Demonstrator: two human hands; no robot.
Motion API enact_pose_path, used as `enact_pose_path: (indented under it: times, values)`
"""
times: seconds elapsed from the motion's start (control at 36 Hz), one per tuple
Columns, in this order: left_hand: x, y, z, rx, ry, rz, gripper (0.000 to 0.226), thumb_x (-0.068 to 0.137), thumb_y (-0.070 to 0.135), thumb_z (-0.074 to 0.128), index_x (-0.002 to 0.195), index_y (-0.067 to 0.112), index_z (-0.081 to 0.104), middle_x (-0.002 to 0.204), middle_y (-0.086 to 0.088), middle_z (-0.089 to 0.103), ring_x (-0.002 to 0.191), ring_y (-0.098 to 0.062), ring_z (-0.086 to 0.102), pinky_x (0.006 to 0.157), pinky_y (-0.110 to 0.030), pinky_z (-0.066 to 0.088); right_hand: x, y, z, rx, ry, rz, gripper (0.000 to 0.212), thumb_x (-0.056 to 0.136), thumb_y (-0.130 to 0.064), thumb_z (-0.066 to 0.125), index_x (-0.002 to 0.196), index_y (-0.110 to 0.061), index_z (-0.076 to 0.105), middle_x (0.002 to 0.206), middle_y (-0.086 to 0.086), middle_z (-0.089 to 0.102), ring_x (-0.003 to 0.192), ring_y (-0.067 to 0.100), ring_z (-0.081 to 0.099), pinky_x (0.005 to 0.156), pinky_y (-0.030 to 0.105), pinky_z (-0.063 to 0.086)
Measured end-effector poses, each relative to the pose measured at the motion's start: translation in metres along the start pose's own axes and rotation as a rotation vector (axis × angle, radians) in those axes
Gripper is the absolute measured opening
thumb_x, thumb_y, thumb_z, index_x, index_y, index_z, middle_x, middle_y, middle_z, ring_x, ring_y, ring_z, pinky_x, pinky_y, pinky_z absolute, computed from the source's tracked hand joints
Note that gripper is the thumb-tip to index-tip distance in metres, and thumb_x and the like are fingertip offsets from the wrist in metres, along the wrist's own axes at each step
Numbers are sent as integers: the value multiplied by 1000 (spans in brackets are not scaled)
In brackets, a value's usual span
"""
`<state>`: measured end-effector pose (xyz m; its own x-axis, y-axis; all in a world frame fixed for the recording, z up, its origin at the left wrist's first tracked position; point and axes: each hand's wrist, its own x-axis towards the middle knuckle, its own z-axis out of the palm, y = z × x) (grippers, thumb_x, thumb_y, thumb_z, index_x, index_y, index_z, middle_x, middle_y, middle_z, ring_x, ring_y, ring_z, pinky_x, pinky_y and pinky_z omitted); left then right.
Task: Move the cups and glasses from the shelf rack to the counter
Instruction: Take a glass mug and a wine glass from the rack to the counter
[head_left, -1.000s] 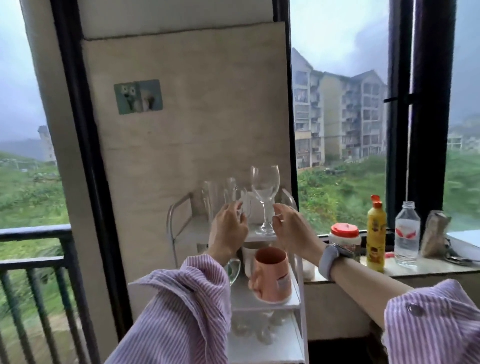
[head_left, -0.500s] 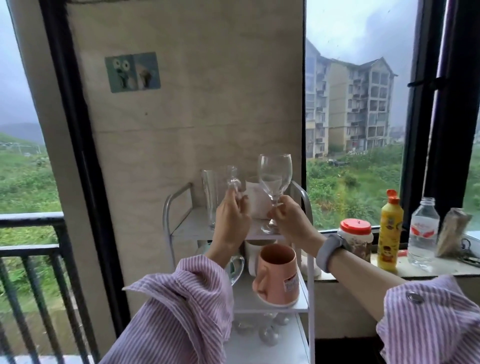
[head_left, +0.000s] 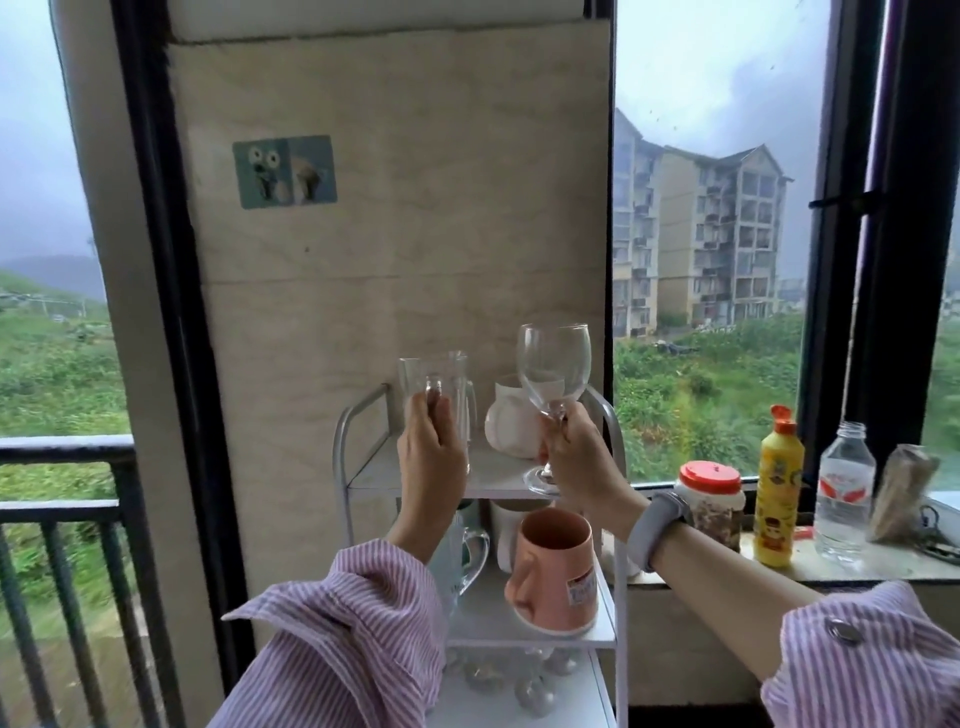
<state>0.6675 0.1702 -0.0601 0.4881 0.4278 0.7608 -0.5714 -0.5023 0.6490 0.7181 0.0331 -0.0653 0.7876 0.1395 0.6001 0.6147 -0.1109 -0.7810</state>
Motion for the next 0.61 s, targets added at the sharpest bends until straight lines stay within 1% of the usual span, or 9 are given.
enact_pose_path:
  times: [0.08,0.14,0.22,0.28,0.39,0.47,0.5,0.56,0.61]
  values:
    - [6,11,-4,-6,44,73,19,96,17,38,79,13,45,62,0,46,53,-16,40,53,-39,35,-2,-18,-9,2,31,-66,15,96,-14,39,86,-22,47,67,-3,52,59,10,51,55,21,43]
    - [12,24,-5,-20,64,125,20,96,16,38,77,12,44,59,0,45,52,-19,39,52,-43,36,-3,-31,-21,3,27,-112,20,97,-14,40,81,-26,45,62,-1,50,53,11,50,51,18,45]
    - [23,50,0,-77,60,202,24,96,16,39,72,19,42,58,1,43,50,-15,37,48,-39,35,-6,-47,-45,-65,46,-193,21,96,-12,41,83,-27,45,59,-1,51,48,3,51,49,11,44]
    - [25,71,8,-119,23,259,28,96,15,39,70,26,40,58,1,43,50,-13,37,46,-34,33,-8,-56,-66,-131,71,-213,20,96,-13,42,82,-28,46,58,-4,53,46,-1,52,48,12,45]
    - [14,104,36,-208,-95,309,17,96,18,40,80,15,48,61,3,47,51,-14,41,47,-43,38,-21,-69,-116,-218,162,-192,21,96,-14,43,78,-23,46,57,-3,51,52,16,52,56,31,46]
    - [-8,126,65,-268,-171,326,14,93,21,41,83,17,49,58,4,47,50,-13,40,50,-37,36,-42,-75,-157,-201,255,-125,23,95,-11,44,74,-18,46,57,0,48,54,18,46,61,38,42]
    - [-18,134,76,-299,-200,327,16,92,25,41,83,15,50,58,4,47,52,-14,40,52,-34,35,-51,-76,-172,-205,294,-104,22,95,-11,45,74,-18,46,57,1,47,53,16,46,61,36,43]
    - [-40,150,99,-385,-283,310,21,90,27,40,86,10,52,60,2,46,55,-18,41,54,-33,35,-73,-79,-205,-261,369,-73,23,95,-11,46,72,-16,46,56,1,48,49,11,49,54,21,43]
    - [-65,168,123,-475,-382,284,15,94,21,43,86,12,52,61,5,44,56,-17,39,54,-33,34,-100,-83,-242,-330,423,-18,23,95,-14,46,72,-16,47,56,3,50,44,6,50,46,14,41]
